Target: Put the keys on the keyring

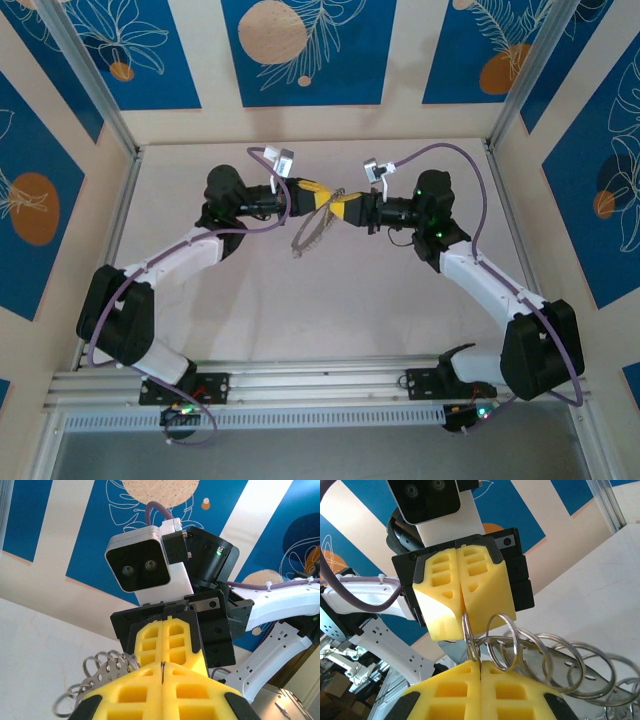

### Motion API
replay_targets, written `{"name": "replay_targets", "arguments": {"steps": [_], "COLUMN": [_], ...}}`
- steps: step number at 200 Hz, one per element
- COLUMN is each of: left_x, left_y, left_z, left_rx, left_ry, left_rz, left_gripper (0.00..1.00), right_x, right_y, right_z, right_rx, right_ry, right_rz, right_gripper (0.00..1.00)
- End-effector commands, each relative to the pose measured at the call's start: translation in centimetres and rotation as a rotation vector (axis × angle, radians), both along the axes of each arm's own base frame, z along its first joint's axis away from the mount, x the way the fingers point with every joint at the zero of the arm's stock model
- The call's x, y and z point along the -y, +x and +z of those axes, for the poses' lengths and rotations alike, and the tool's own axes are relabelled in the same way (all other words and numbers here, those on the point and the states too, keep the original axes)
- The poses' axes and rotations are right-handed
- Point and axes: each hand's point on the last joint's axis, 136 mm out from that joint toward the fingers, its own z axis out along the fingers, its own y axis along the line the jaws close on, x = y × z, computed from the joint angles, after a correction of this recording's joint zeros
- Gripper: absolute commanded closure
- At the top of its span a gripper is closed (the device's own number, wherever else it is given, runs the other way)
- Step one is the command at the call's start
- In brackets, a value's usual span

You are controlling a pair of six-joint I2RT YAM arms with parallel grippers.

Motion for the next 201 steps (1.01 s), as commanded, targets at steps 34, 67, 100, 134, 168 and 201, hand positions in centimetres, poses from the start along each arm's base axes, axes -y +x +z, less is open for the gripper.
{"name": "replay_targets", "arguments": {"steps": [34,67,100,134,168,201], "left_x": [-0.9,-1.2,-1.5,-1.7,-1.9,-1.9], "left_y": [-0.5,-0.3,0.2,1.2,1.7,2.0], "left_z": [2.5,2.8,2.9,3.0,3.2,2.7], "left_rx": [0.083,0.065,0.04,0.003,-0.037,-0.06], "left_ry": [-0.07,-0.113,-0.166,-0.238,-0.308,-0.318], "left_rz": [0.051,0.08,0.101,0.125,0.126,0.154], "left_gripper": [1.0,1.0,1.0,1.0,1.0,1.0], "right_x": [1.5,4.0,5.1,4.6,4.0,2.7], "right_y": [0.1,0.0,0.1,1.3,2.8,3.2], "right_z": [0.4,1.7,3.8,4.8,5.1,5.5], "right_rx": [0.0,0.019,0.062,0.064,0.058,0.063], "right_ry": [0.002,0.031,0.062,0.099,0.145,0.175], "right_rz": [-0.048,-0.14,-0.225,-0.254,-0.276,-0.246], "right_gripper": [0.88,0.79,0.66,0.62,0.62,0.62]}}
